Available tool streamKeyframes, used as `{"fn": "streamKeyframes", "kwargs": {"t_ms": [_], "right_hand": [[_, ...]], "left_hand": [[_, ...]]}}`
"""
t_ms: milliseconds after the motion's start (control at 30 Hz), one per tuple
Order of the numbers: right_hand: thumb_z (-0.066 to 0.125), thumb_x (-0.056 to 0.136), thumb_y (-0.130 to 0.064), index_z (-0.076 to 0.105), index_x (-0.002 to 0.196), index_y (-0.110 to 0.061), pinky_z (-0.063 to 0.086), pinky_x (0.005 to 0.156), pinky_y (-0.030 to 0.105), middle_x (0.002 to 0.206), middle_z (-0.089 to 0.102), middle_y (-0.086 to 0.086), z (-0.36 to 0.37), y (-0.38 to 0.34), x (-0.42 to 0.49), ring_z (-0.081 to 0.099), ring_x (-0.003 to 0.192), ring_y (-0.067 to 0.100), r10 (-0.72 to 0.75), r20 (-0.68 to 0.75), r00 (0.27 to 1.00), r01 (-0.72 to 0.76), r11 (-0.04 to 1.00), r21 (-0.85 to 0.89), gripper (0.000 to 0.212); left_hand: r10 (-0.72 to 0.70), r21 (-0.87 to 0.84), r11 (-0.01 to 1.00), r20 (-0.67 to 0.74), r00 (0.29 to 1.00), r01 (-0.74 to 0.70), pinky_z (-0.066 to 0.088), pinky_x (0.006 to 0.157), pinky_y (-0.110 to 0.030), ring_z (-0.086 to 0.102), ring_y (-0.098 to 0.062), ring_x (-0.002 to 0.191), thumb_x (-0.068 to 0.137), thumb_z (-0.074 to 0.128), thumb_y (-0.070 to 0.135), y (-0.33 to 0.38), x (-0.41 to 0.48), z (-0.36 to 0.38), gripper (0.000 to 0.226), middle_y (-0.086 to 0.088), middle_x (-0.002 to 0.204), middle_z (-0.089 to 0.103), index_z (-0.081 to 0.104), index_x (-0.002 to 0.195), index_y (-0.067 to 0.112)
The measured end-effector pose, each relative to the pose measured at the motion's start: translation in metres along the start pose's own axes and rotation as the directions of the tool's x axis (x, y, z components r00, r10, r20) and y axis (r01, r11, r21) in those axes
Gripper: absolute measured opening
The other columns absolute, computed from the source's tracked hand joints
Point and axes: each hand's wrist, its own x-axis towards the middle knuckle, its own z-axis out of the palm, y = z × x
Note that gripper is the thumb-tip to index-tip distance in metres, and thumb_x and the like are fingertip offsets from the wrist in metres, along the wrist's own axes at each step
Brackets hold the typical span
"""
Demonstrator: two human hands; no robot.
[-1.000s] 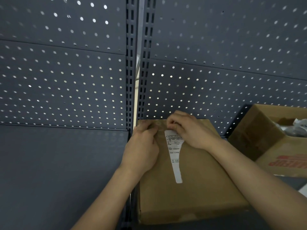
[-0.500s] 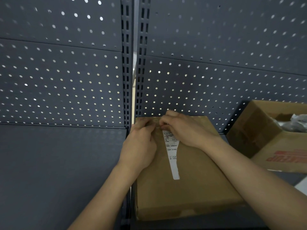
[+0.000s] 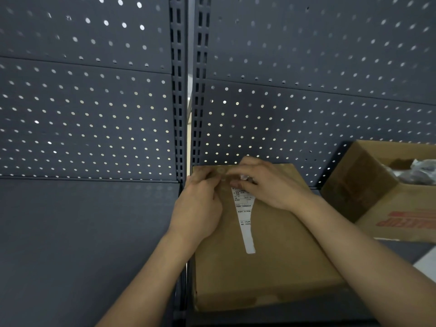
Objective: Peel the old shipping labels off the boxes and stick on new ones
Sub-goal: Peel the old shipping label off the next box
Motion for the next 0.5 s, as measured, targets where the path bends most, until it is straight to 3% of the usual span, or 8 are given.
{"fn": "streamKeyframes", "kwargs": {"t_ms": [167,367,500], "right_hand": [[0.06,0.095,-0.018,0.071,0.096,-0.02,0.037,0.07,0.016,0.093,0.05,-0.014,0.004,-0.003,0.001,0.048,0.08,0.001,-0.036,-0.062,0.997,0.035,0.999,-0.022,0.012],[0.053,0.098,-0.023,0.061,0.094,-0.018,0.039,0.068,0.026,0.097,0.049,-0.011,0.001,-0.007,-0.004,0.048,0.08,0.008,-0.041,-0.065,0.997,0.03,0.985,-0.168,0.011],[0.041,0.101,-0.032,0.053,0.096,-0.027,0.042,0.069,0.03,0.096,0.05,-0.014,0.0,-0.006,-0.009,0.052,0.079,0.011,-0.018,-0.06,0.998,0.002,0.967,-0.254,0.014]], "left_hand": [[0.0,-0.004,1.0,-0.001,1.0,0.0,0.042,0.103,-0.037,0.037,-0.017,0.134,0.088,0.038,0.0,-0.001,0.001,0.001,0.052,0.009,0.145,0.043,0.058,0.133,0.019],[0.007,0.0,1.0,-0.003,1.0,-0.007,0.042,0.102,-0.037,0.038,-0.018,0.134,0.089,0.038,0.0,-0.001,0.001,0.001,0.052,0.006,0.145,0.044,0.058,0.133,0.018],[0.004,-0.004,1.0,0.005,1.0,-0.004,0.043,0.103,-0.043,0.038,-0.02,0.134,0.088,0.038,-0.001,0.001,0.001,0.0,0.051,0.005,0.146,0.044,0.059,0.132,0.015]]}}
